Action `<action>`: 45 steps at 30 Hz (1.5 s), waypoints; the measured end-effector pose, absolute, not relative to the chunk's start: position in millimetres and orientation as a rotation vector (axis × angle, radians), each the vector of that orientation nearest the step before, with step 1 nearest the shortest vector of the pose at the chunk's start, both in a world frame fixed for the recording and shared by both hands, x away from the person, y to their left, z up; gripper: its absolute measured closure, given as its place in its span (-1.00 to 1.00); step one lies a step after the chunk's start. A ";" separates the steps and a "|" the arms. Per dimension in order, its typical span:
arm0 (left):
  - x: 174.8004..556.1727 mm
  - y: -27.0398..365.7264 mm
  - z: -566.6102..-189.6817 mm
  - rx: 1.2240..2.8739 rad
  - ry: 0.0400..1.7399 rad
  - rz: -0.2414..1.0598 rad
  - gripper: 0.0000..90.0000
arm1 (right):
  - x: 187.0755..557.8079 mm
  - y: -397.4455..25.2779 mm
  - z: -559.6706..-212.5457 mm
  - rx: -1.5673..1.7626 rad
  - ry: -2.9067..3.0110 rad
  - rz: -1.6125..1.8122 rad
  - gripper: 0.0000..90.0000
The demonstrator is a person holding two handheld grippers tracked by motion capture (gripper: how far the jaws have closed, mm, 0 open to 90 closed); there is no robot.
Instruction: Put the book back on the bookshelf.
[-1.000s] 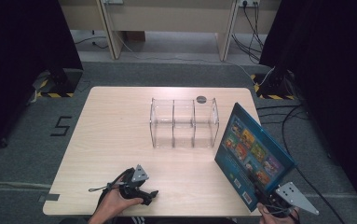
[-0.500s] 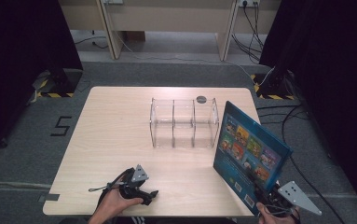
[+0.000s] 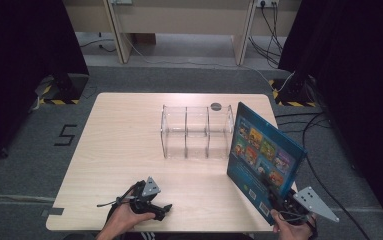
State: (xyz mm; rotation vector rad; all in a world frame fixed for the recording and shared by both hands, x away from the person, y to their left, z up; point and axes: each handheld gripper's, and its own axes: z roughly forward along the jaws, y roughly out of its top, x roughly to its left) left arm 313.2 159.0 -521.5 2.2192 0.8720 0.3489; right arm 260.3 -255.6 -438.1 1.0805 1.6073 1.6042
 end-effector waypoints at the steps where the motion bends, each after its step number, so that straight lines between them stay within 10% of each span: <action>1: 313.1 159.1 -521.7 2.216 0.871 0.349 -0.83 | 261.8 -254.6 -438.1 1.083 1.609 1.606 0.83; 45: 314.3 158.5 -523.8 2.212 0.860 0.350 -0.94 | 368.7 -198.0 -427.1 1.062 1.537 1.548 0.83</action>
